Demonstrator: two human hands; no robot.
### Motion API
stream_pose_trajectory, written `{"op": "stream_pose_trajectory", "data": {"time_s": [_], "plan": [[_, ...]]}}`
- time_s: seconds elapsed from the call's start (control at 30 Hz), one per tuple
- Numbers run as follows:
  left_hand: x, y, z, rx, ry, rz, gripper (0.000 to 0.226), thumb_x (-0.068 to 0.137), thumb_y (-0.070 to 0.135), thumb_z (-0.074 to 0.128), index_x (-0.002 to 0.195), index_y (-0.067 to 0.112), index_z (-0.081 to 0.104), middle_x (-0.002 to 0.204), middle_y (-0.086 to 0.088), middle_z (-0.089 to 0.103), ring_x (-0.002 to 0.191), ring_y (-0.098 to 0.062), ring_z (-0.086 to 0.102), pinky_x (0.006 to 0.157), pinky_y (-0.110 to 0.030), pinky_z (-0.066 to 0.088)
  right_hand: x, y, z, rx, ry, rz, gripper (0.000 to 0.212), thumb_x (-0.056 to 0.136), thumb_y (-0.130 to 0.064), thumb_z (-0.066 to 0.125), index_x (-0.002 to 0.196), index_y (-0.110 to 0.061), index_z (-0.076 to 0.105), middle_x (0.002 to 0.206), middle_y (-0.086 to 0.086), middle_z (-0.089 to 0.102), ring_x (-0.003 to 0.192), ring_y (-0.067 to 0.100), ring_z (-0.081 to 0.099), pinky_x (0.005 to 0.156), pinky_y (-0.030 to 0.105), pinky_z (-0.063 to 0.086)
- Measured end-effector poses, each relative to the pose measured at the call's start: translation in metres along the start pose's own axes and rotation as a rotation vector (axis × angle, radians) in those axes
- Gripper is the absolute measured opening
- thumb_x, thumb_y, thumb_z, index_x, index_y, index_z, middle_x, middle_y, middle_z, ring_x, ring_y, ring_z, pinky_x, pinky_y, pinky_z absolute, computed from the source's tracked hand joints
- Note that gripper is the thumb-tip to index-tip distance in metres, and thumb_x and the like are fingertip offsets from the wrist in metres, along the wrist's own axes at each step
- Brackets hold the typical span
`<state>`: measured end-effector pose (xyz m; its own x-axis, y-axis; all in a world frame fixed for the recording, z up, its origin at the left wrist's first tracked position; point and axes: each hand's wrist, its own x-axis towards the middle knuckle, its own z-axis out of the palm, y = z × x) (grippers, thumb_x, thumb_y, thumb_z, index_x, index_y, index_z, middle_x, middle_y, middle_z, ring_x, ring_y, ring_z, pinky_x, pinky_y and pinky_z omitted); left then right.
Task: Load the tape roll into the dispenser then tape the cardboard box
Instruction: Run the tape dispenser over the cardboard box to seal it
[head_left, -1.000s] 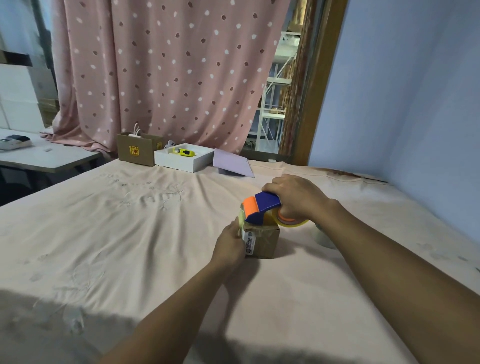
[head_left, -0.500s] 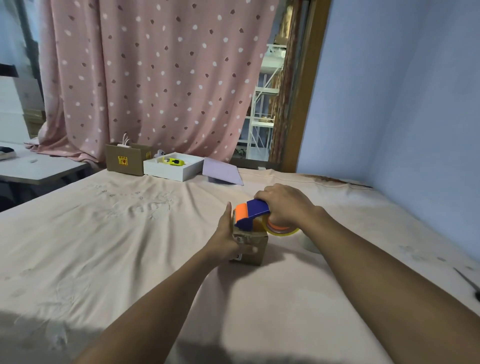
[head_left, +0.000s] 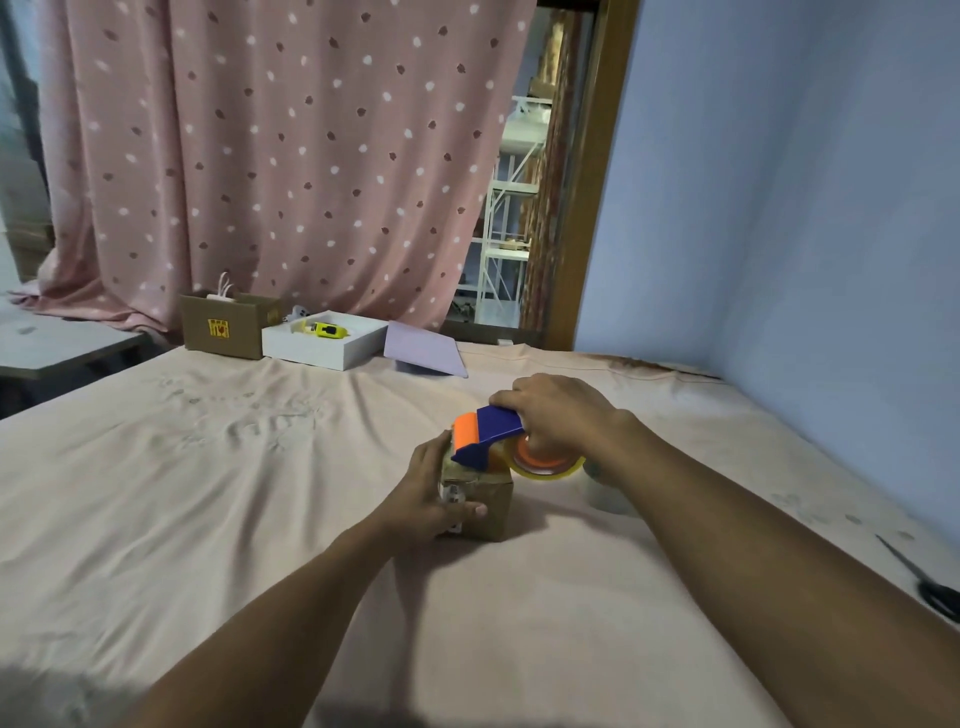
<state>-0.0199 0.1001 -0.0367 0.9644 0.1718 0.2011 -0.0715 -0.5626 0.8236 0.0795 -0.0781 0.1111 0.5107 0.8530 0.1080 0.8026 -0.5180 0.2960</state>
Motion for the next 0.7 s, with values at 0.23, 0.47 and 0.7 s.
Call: {"op": "stream_pose_trajectory", "data": {"time_s": [0.23,0.47,0.7], "plan": [[-0.002,-0.001,0.003,-0.020,0.014,0.008,0.112,0.085,0.027,0.093,0.170,0.023,0.020,0.169,-0.003,0.027,0.140,-0.013,0.043,0.113,-0.025,0.043,-0.008,0.008,0.005,-0.013,0.005,-0.001,0.069,0.085,-0.031,0.072,0.146,-0.033,0.042,0.128,0.000,0.062,0.113,0.023,0.056,0.077,0.034,0.047],[-0.001,-0.006,0.004,-0.020,0.035,0.018,0.118,0.071,0.042,0.086,0.168,0.020,0.023,0.162,0.001,0.029,0.142,-0.010,0.039,0.116,-0.023,0.035,-0.051,0.062,0.004,-0.003,-0.013,0.144,0.066,0.081,-0.028,0.068,0.142,-0.038,0.045,0.123,-0.005,0.063,0.107,0.022,0.056,0.079,0.035,0.050],[-0.002,-0.008,0.007,-0.024,0.040,-0.031,0.125,0.064,0.048,0.089,0.168,0.021,0.024,0.157,0.005,0.029,0.149,-0.016,0.040,0.120,-0.028,0.039,-0.063,0.065,0.027,0.009,0.024,0.126,0.060,0.085,-0.028,0.064,0.142,-0.036,0.046,0.119,-0.005,0.062,0.108,0.023,0.057,0.073,0.031,0.040]]}}
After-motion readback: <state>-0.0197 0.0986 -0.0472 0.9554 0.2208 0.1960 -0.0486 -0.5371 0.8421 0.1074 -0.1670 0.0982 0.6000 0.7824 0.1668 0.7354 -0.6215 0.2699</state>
